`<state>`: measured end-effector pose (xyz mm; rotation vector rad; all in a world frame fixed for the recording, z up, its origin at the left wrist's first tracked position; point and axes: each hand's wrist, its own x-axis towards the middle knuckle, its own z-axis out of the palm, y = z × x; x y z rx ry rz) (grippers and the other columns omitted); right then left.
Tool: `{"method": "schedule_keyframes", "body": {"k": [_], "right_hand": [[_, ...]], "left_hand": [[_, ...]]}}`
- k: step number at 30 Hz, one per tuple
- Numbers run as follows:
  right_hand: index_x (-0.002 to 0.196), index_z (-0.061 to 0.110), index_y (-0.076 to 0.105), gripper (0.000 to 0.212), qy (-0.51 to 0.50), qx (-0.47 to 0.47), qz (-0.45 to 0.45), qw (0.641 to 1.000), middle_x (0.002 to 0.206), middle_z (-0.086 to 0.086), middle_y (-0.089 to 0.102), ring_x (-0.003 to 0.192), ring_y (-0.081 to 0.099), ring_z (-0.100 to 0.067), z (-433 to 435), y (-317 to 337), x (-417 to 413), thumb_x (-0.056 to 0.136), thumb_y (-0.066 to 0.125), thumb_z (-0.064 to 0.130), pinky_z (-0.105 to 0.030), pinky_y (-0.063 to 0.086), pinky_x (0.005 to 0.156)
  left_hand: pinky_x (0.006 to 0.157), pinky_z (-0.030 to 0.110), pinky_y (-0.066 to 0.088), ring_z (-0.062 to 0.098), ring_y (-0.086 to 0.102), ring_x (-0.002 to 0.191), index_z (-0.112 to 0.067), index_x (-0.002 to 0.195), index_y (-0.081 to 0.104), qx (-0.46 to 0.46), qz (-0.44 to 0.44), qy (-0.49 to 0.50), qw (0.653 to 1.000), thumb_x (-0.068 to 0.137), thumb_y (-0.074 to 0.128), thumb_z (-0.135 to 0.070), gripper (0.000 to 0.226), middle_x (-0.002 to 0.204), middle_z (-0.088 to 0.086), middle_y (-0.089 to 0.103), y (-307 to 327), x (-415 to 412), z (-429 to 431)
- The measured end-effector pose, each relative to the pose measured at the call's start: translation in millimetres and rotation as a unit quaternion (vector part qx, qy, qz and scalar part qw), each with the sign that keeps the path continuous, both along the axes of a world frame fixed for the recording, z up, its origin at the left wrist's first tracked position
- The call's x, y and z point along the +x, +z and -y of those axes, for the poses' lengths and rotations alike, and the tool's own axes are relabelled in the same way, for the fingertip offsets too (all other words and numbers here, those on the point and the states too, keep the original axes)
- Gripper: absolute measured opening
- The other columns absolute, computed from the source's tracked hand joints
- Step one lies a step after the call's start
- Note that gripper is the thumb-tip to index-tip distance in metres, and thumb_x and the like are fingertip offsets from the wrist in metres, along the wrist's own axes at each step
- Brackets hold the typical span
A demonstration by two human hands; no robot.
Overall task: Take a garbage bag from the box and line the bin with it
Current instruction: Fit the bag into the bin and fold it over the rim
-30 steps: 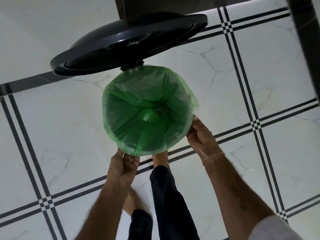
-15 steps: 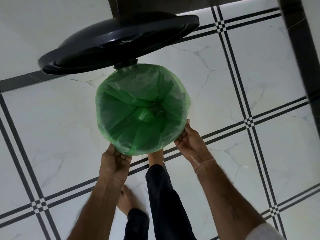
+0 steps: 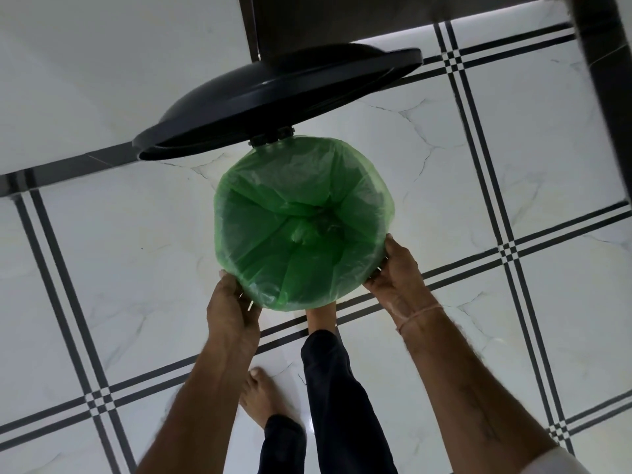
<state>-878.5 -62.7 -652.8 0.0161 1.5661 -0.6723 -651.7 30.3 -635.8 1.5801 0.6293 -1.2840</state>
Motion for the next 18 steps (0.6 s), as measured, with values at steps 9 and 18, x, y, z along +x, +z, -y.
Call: {"method": "schedule_keyframes", "body": {"k": [9, 18], "right_hand": [[0.112, 0.018, 0.067, 0.038, 0.058, -0.042, -0.065, 0.995, 0.107, -0.006, 0.075, 0.098, 0.072, -0.023, 24.7, 29.3, 8.9, 0.109, 0.039, 0.045, -0.039, 0.060, 0.080], [0.088, 0.008, 0.065, 0.026, 0.102, 0.034, -0.123, 0.987, 0.081, -0.014, 0.066, 0.073, 0.064, -0.027, 52.1, 31.3, 15.8, 0.103, 0.047, 0.018, -0.038, 0.059, 0.068]], "left_hand": [[0.090, 0.037, 0.057, 0.019, 0.066, 0.104, -0.019, 0.118, 0.061, 0.015, 0.088, -0.041, 0.995, 0.105, 0.051, -0.034, 0.022, 0.114, 0.001, 0.070, -3.3, 22.3, 13.8], [0.081, 0.035, 0.054, 0.019, 0.061, 0.096, -0.021, 0.089, 0.062, 0.020, 0.076, -0.110, 0.991, 0.096, 0.056, -0.019, 0.009, 0.092, -0.003, 0.066, -5.5, 43.3, 35.3]]}}
